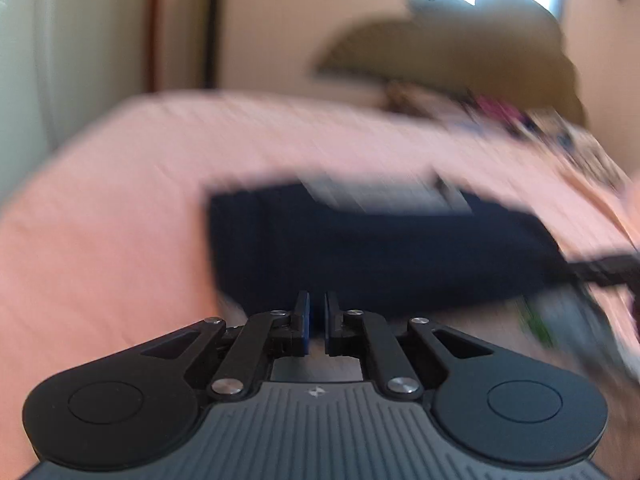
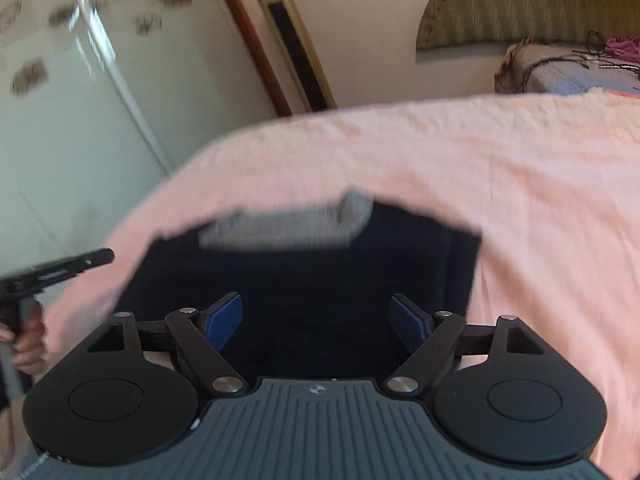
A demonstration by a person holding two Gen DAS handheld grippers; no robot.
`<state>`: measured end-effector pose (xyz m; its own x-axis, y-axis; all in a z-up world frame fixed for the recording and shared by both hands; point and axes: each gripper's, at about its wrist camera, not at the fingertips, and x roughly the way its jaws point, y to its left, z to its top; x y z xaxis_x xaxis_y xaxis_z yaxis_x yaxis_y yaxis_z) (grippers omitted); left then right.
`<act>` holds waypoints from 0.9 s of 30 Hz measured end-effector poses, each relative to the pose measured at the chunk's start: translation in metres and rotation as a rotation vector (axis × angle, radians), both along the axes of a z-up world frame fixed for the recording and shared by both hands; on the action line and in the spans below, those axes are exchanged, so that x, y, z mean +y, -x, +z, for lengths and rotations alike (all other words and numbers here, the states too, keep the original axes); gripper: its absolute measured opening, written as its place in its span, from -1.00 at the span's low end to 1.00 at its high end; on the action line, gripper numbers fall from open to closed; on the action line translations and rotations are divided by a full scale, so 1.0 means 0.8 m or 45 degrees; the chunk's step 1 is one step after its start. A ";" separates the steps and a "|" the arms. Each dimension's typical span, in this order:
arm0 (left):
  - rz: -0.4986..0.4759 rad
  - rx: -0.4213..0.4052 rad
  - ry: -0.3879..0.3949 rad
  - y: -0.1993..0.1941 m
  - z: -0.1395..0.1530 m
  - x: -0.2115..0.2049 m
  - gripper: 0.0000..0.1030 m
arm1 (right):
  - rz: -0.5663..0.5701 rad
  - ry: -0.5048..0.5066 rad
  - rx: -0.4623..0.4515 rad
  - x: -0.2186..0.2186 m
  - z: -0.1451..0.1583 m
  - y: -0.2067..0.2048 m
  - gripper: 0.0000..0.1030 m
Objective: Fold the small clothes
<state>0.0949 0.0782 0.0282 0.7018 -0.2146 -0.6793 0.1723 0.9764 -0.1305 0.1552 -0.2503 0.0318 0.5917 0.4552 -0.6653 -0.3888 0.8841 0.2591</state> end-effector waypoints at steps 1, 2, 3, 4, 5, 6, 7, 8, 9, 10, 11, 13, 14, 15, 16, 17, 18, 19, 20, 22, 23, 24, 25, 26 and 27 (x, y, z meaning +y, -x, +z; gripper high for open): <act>-0.021 -0.044 -0.047 0.011 -0.014 -0.007 -0.80 | -0.021 0.063 0.012 0.002 -0.012 0.008 0.56; 0.015 -0.095 -0.127 0.020 -0.020 -0.008 -0.79 | -0.019 0.085 -0.017 -0.001 -0.020 0.015 0.51; 0.047 -0.115 -0.159 0.027 -0.020 -0.001 -0.79 | -0.022 0.075 -0.054 -0.008 -0.023 0.024 0.50; 0.094 -0.104 -0.170 0.029 -0.017 0.007 -0.79 | -0.045 0.052 -0.055 -0.014 -0.022 0.028 0.43; 0.142 -0.093 -0.161 0.034 -0.011 0.015 -0.79 | -0.063 0.048 -0.037 -0.017 -0.018 0.030 0.41; 0.162 -0.097 -0.125 0.044 -0.005 0.027 -0.79 | -0.078 0.072 -0.035 -0.015 -0.010 0.036 0.41; 0.169 -0.103 -0.100 0.056 0.001 0.034 -0.77 | -0.107 0.105 -0.044 -0.013 -0.001 0.043 0.47; 0.183 -0.103 -0.102 0.070 0.005 0.036 -0.66 | -0.137 0.121 -0.056 -0.014 0.008 0.054 0.52; 0.195 -0.104 -0.115 0.087 0.008 0.037 -0.36 | -0.129 0.098 -0.067 -0.019 0.015 0.068 0.52; 0.204 -0.114 -0.133 0.105 0.009 0.037 -0.12 | -0.119 0.058 -0.069 -0.027 0.020 0.083 0.59; 0.233 -0.134 -0.155 0.127 0.010 0.040 0.40 | -0.125 0.015 -0.064 -0.039 0.023 0.102 0.71; 0.302 -0.201 -0.165 0.170 0.007 0.044 0.67 | -0.156 -0.049 -0.028 -0.066 0.021 0.135 0.75; 0.307 -0.197 -0.165 0.187 0.004 0.046 0.67 | -0.187 -0.073 -0.001 -0.083 0.018 0.154 0.75; 0.304 -0.154 -0.142 0.199 0.001 0.048 0.67 | -0.225 -0.093 0.032 -0.098 0.013 0.171 0.75; 0.290 -0.090 -0.080 0.209 -0.005 0.052 0.67 | -0.252 -0.121 0.081 -0.110 0.007 0.184 0.74; 0.268 -0.015 0.012 0.215 -0.011 0.057 0.70 | -0.270 -0.157 0.146 -0.122 0.000 0.197 0.69; 0.259 -0.034 0.050 0.227 -0.012 0.057 0.71 | -0.271 -0.218 0.209 -0.131 -0.008 0.209 0.68; 0.230 -0.006 0.113 0.234 -0.011 0.057 0.71 | -0.250 -0.273 0.211 -0.137 -0.010 0.222 0.68; 0.199 0.013 0.198 0.240 -0.008 0.061 0.72 | -0.224 -0.322 0.257 -0.139 -0.011 0.232 0.68; 0.150 0.090 0.433 0.251 -0.009 0.075 0.72 | -0.181 -0.414 0.343 -0.145 -0.011 0.247 0.68; 0.119 0.128 0.523 0.254 -0.011 0.082 0.72 | -0.161 -0.457 0.388 -0.149 -0.013 0.252 0.68; 0.100 0.145 0.577 0.260 -0.014 0.085 0.72 | -0.153 -0.490 0.419 -0.153 -0.014 0.263 0.68; 0.094 0.165 0.637 0.266 -0.018 0.090 0.72 | -0.155 -0.512 0.436 -0.157 -0.015 0.271 0.68; 0.086 0.194 0.713 0.269 -0.021 0.096 0.72 | -0.148 -0.549 0.463 -0.162 -0.017 0.280 0.68; 0.081 0.230 0.800 0.270 -0.026 0.103 0.72 | -0.131 -0.596 0.492 -0.168 -0.020 0.289 0.68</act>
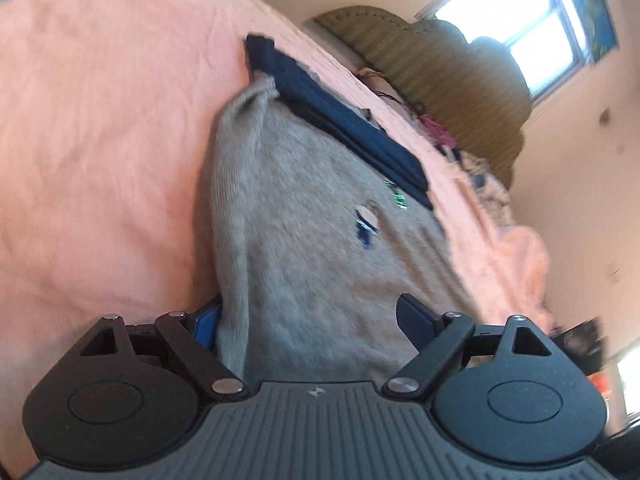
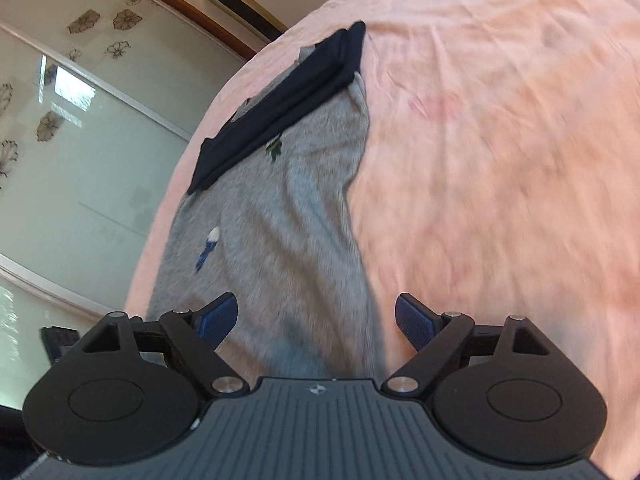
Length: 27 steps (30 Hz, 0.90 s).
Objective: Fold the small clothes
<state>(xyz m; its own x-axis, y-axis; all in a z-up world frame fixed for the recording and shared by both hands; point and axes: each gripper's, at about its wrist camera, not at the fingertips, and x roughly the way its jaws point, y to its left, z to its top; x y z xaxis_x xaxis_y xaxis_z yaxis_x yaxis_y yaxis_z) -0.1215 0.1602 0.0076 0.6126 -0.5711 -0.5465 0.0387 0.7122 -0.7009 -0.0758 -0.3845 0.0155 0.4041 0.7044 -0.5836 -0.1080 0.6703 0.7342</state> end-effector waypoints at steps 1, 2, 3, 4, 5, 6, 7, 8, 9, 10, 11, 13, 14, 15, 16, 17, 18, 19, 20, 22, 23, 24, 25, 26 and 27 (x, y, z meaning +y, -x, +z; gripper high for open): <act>-0.006 0.035 0.102 0.000 -0.006 0.006 0.72 | 0.013 -0.052 0.025 -0.004 -0.005 0.009 0.68; -0.018 0.070 0.206 0.000 -0.013 0.012 0.71 | 0.027 -0.104 0.048 -0.008 -0.010 0.019 0.68; -0.027 0.096 0.293 -0.001 -0.020 0.015 0.71 | 0.037 -0.149 0.063 -0.011 -0.015 0.030 0.68; -0.029 0.107 0.351 -0.002 -0.023 0.016 0.71 | 0.037 -0.193 0.074 -0.014 -0.019 0.038 0.68; -0.031 0.119 0.373 -0.003 -0.025 0.016 0.71 | 0.032 -0.236 0.080 -0.015 -0.023 0.044 0.68; -0.045 0.129 0.377 -0.004 -0.025 0.013 0.71 | 0.029 -0.275 0.076 -0.016 -0.025 0.049 0.68; -0.079 0.135 0.374 -0.004 -0.024 0.010 0.71 | 0.027 -0.297 0.074 -0.014 -0.025 0.051 0.68; -0.117 0.143 0.374 -0.003 -0.024 0.005 0.71 | 0.029 -0.311 0.076 -0.013 -0.025 0.052 0.68; -0.156 0.156 0.374 0.000 -0.024 0.000 0.71 | 0.038 -0.311 0.076 -0.010 -0.025 0.053 0.68; -0.186 0.167 0.359 0.004 -0.025 -0.007 0.71 | 0.051 -0.307 0.076 -0.007 -0.023 0.053 0.68; -0.206 0.167 0.320 0.009 -0.023 -0.014 0.71 | 0.063 -0.295 0.078 -0.004 -0.022 0.053 0.68; -0.205 0.139 0.242 0.016 -0.020 -0.026 0.66 | 0.087 -0.266 0.076 0.003 -0.019 0.053 0.68; -0.179 0.136 0.199 0.017 -0.020 -0.033 0.14 | 0.087 -0.263 0.077 0.006 -0.020 0.050 0.64; -0.154 0.173 0.123 0.012 -0.024 -0.040 -0.80 | 0.084 -0.258 0.078 0.009 -0.021 0.049 0.54; -0.141 0.224 0.047 0.008 -0.029 -0.047 -0.91 | 0.089 -0.242 0.095 0.011 -0.024 0.045 0.14; -0.143 0.213 0.049 0.009 -0.029 -0.046 -0.91 | 0.101 -0.210 0.130 0.016 -0.030 0.041 -0.58; -0.155 0.196 0.013 0.008 -0.025 -0.049 -0.91 | 0.109 -0.166 0.160 0.023 -0.037 0.038 -0.77; -0.173 0.154 -0.060 0.010 -0.013 -0.053 -0.91 | 0.116 -0.148 0.149 0.027 -0.040 0.037 -0.80; -0.196 0.097 -0.115 0.013 0.000 -0.055 -0.92 | 0.120 -0.153 0.127 0.029 -0.037 0.036 -0.80; -0.247 -0.011 -0.148 0.025 0.027 -0.047 -0.92 | 0.147 -0.116 0.047 0.034 -0.014 0.042 -0.79; -0.262 -0.032 -0.185 0.030 0.034 -0.042 -0.92 | 0.174 -0.123 0.002 0.035 0.000 0.047 -0.79; -0.270 -0.038 -0.248 0.035 0.037 -0.035 -0.92 | 0.199 -0.105 -0.013 0.037 0.011 0.052 -0.80; -0.263 -0.007 -0.321 0.036 0.031 -0.030 -0.92 | 0.230 -0.056 -0.004 0.041 0.015 0.058 -0.80; -0.253 0.045 -0.370 0.036 0.021 -0.024 -0.92 | 0.261 -0.006 0.030 0.046 0.012 0.063 -0.80; -0.247 0.077 -0.373 0.036 0.010 -0.016 -0.93 | 0.283 0.035 0.089 0.049 0.001 0.068 -0.81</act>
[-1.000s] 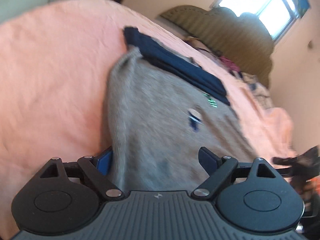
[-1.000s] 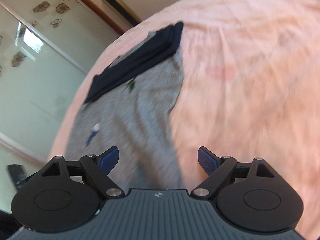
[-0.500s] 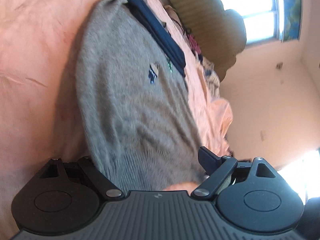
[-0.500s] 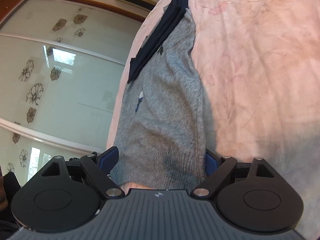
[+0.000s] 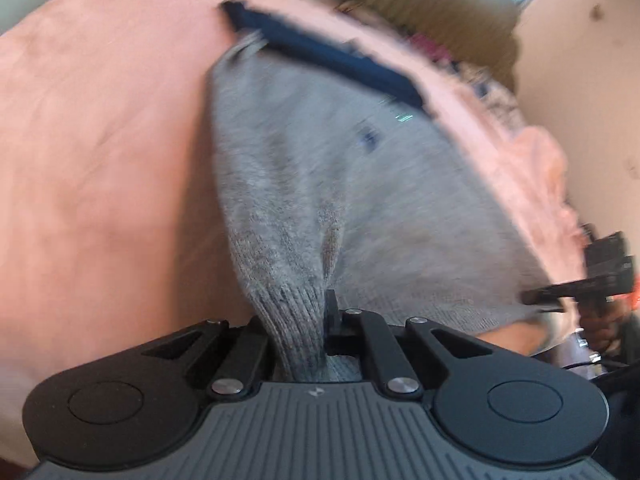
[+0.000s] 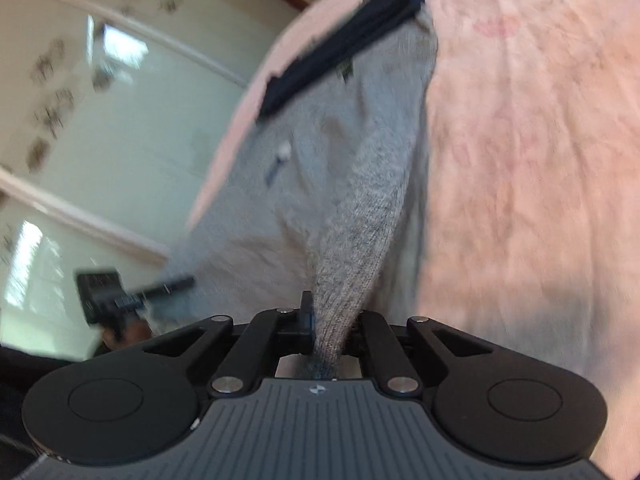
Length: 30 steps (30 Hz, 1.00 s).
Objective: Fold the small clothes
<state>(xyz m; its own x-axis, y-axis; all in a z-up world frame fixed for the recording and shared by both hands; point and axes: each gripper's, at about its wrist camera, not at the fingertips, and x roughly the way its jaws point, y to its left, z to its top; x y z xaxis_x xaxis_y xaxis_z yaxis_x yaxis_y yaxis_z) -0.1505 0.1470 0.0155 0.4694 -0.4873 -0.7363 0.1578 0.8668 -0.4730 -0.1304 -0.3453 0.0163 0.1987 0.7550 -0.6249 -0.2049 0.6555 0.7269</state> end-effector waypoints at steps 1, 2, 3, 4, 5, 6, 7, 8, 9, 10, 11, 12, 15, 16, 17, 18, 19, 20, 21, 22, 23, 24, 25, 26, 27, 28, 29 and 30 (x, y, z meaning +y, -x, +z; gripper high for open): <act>0.003 -0.004 0.052 0.002 -0.003 0.008 -0.92 | 0.013 0.033 0.039 0.001 -0.012 0.006 -0.82; 0.008 -0.001 0.065 0.002 -0.003 0.010 -0.92 | 0.000 0.004 0.046 -0.001 -0.018 0.009 -0.86; -0.003 -0.004 0.056 0.002 -0.001 0.008 -0.91 | -0.020 -0.016 0.054 -0.005 -0.020 0.009 -0.86; -0.041 -0.014 0.039 0.003 0.003 0.007 -0.90 | -0.038 -0.027 0.056 -0.008 -0.020 0.008 -0.86; -0.100 -0.028 0.022 0.006 0.008 0.011 -0.88 | -0.046 -0.040 0.066 -0.011 -0.021 0.007 -0.84; -0.137 -0.037 0.008 0.008 0.012 0.016 -0.88 | -0.035 -0.057 0.076 -0.014 -0.021 0.007 -0.76; -0.159 -0.044 0.009 0.008 0.022 0.026 -0.87 | -0.015 -0.053 0.074 -0.016 -0.017 0.005 -0.57; -0.171 -0.063 0.007 0.005 0.035 0.035 -0.83 | -0.003 -0.018 0.037 -0.021 -0.009 0.001 -0.28; -0.159 -0.109 -0.010 0.001 0.050 0.044 -0.77 | -0.022 0.031 -0.029 -0.029 0.009 -0.004 -0.12; -0.117 -0.176 -0.036 -0.006 0.067 0.049 -0.70 | -0.065 0.069 -0.101 -0.037 0.026 -0.013 0.21; -0.047 -0.261 -0.051 -0.015 0.082 0.052 -0.40 | -0.118 0.085 -0.172 -0.045 0.042 -0.027 0.36; 0.021 -0.350 -0.046 -0.029 0.095 0.049 0.15 | -0.159 0.097 -0.228 -0.048 0.054 -0.042 0.35; 0.154 -0.574 -0.109 -0.088 0.105 0.004 0.80 | -0.270 0.207 -0.421 -0.022 0.074 -0.111 0.35; 0.155 -0.598 -0.154 -0.114 0.099 -0.017 0.80 | -0.284 0.223 -0.455 -0.005 0.072 -0.137 0.35; 0.153 -0.578 -0.206 -0.141 0.088 -0.038 0.78 | -0.299 0.234 -0.474 0.011 0.064 -0.165 0.35; 0.145 -0.550 -0.266 -0.168 0.073 -0.060 0.73 | -0.310 0.252 -0.471 0.030 0.056 -0.190 0.35; 0.134 -0.516 -0.307 -0.191 0.058 -0.077 0.68 | -0.310 0.255 -0.459 0.046 0.050 -0.213 0.35; 0.107 -0.471 -0.331 -0.211 0.042 -0.089 0.65 | -0.280 0.246 -0.448 0.064 0.041 -0.234 0.35; 0.091 -0.432 -0.371 -0.227 0.025 -0.099 0.65 | -0.247 0.246 -0.434 0.080 0.028 -0.250 0.34; 0.108 -0.387 -0.425 -0.235 0.009 -0.100 0.65 | -0.223 0.266 -0.413 0.093 0.018 -0.262 0.32; 0.110 -0.355 -0.487 -0.241 -0.003 -0.099 0.64 | -0.206 0.319 -0.388 0.102 0.006 -0.271 0.29; 0.080 -0.437 -0.578 -0.233 -0.012 -0.093 0.68 | -0.197 0.362 -0.445 0.103 0.001 -0.267 0.20; 0.050 -0.464 -0.596 -0.226 -0.016 -0.084 0.68 | -0.185 0.403 -0.475 0.097 0.002 -0.262 0.13; 0.047 -0.444 -0.559 -0.223 -0.012 -0.072 0.68 | -0.201 0.433 -0.476 0.089 0.004 -0.259 0.00; 0.036 -0.444 -0.570 -0.219 -0.009 -0.066 0.68 | -0.225 0.466 -0.474 0.078 0.006 -0.255 -0.03; 0.020 -0.454 -0.576 -0.213 -0.006 -0.063 0.67 | -0.240 0.488 -0.482 0.071 0.007 -0.250 -0.03; 0.031 -0.462 -0.556 -0.204 0.000 -0.057 0.65 | -0.227 0.490 -0.497 0.067 0.007 -0.244 -0.02; 0.065 -0.461 -0.516 -0.194 0.009 -0.048 0.66 | -0.218 0.482 -0.494 0.061 0.008 -0.236 -0.01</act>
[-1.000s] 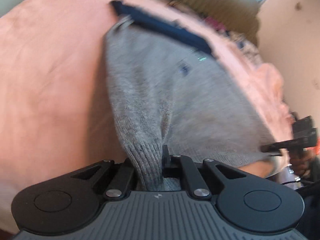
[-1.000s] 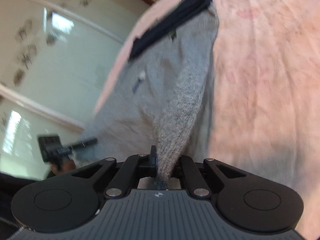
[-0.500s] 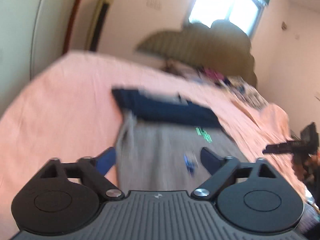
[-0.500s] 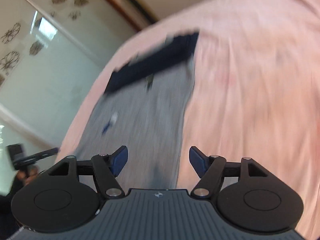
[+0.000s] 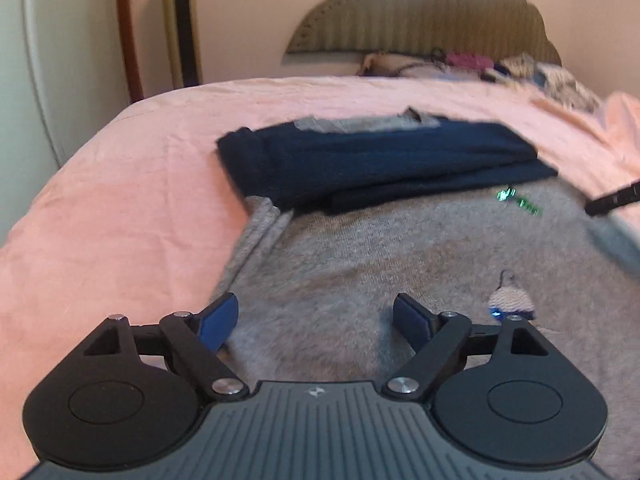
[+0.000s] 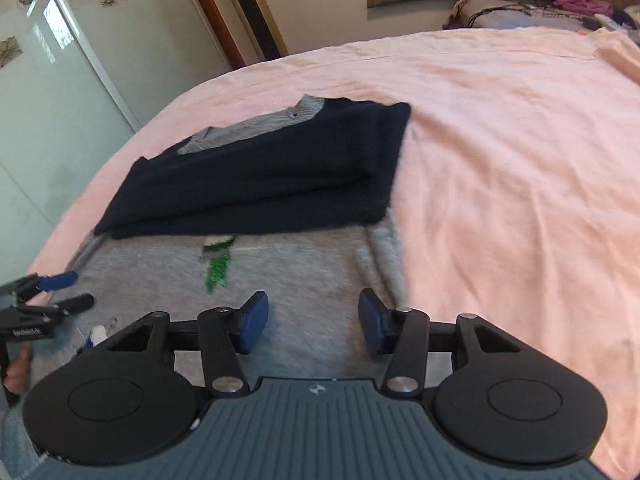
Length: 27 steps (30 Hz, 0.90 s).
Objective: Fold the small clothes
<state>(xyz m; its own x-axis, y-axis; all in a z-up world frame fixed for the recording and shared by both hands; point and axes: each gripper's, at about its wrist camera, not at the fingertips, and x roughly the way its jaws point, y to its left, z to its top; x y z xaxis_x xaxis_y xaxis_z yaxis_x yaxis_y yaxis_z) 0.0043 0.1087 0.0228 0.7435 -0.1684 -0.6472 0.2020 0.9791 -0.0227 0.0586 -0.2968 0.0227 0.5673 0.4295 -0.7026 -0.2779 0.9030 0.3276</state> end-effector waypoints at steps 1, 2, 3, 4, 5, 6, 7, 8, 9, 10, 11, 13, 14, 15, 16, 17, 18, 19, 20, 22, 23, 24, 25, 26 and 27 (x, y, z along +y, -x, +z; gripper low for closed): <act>0.023 0.001 0.050 0.009 0.007 0.010 0.66 | -0.018 -0.064 0.034 -0.009 0.002 0.003 0.11; 0.048 -0.002 0.100 0.017 0.015 0.019 0.66 | -0.051 -0.170 0.069 -0.027 0.005 0.010 0.26; 0.078 -0.005 0.144 0.026 0.018 0.031 0.66 | -0.080 -0.266 0.095 -0.045 0.006 0.018 0.30; 0.112 0.013 0.177 0.033 0.017 0.041 0.66 | -0.112 -0.327 0.113 -0.061 0.006 0.026 0.30; 0.140 0.052 0.205 0.034 0.013 0.047 0.66 | -0.147 -0.374 0.133 -0.076 0.005 0.035 0.35; 0.150 0.093 0.238 0.035 0.006 0.053 0.66 | -0.153 -0.414 0.172 -0.087 -0.001 0.041 0.35; 0.155 0.125 0.270 0.035 -0.002 0.057 0.66 | -0.137 -0.433 0.222 -0.092 -0.008 0.044 0.33; 0.161 0.103 0.278 0.039 -0.004 0.057 0.66 | -0.125 -0.430 0.249 -0.091 -0.014 0.044 0.19; 0.175 0.097 0.290 0.040 -0.006 0.054 0.65 | -0.125 -0.430 0.240 -0.091 -0.015 0.045 0.15; 0.174 0.099 0.320 0.038 -0.005 0.052 0.65 | -0.118 -0.469 0.262 -0.090 -0.017 0.043 0.10; 0.147 0.116 0.378 0.034 -0.005 0.052 0.65 | -0.091 -0.526 0.291 -0.086 -0.021 0.039 -0.26; 0.113 0.144 0.478 0.024 -0.006 0.051 0.41 | -0.031 -0.517 0.336 -0.067 -0.030 0.030 -0.68; 0.131 0.151 0.463 0.020 -0.006 0.048 -0.13 | -0.011 -0.471 0.345 -0.057 -0.036 0.028 -0.97; 0.143 0.178 0.432 0.015 -0.006 0.046 -0.90 | 0.008 -0.468 0.341 -0.053 -0.039 0.028 -0.98; 0.155 0.223 0.436 0.009 -0.008 0.047 -0.90 | 0.006 -0.470 0.332 -0.051 -0.038 0.028 -0.99; 0.180 0.230 0.464 0.010 -0.006 0.053 -0.90 | 0.008 -0.446 0.307 -0.050 -0.033 0.030 -0.95; 0.191 0.210 0.461 0.014 -0.001 0.057 -0.90 | 0.012 -0.417 0.274 -0.051 -0.024 0.037 -0.94; 0.186 0.176 0.433 0.020 0.006 0.059 -0.90 | 0.014 -0.399 0.241 -0.055 -0.015 0.043 -0.93; 0.176 0.150 0.411 0.026 0.010 0.062 -0.90 | 0.000 -0.380 0.218 -0.063 -0.006 0.050 -0.93; 0.185 0.171 0.388 0.029 0.005 0.069 -0.90 | -0.064 -0.308 0.202 -0.087 -0.001 0.059 -0.94; 0.196 0.190 0.363 0.029 -0.002 0.070 -0.90 | -0.097 -0.294 0.225 -0.100 -0.007 0.061 -0.94; 0.196 0.192 0.352 0.030 -0.008 0.070 -0.90 | -0.113 -0.290 0.257 -0.109 -0.017 0.061 -0.94; 0.190 0.172 0.358 0.034 -0.008 0.070 -0.89 | -0.105 -0.332 0.266 -0.113 -0.019 0.065 -0.94; 0.187 0.179 0.374 0.037 -0.007 0.071 -0.86 | -0.097 -0.362 0.287 -0.115 -0.024 0.063 -0.94; 0.183 0.194 0.408 0.039 -0.005 0.074 -0.72 | -0.089 -0.396 0.288 -0.115 -0.022 0.068 -0.89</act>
<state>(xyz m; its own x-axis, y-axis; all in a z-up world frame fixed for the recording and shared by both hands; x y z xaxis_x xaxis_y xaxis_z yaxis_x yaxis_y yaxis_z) -0.0273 0.1677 0.0189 0.6735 -0.2814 -0.6835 0.0339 0.9355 -0.3517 0.0041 -0.3890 0.0049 0.4481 0.6075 -0.6558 -0.1089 0.7652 0.6345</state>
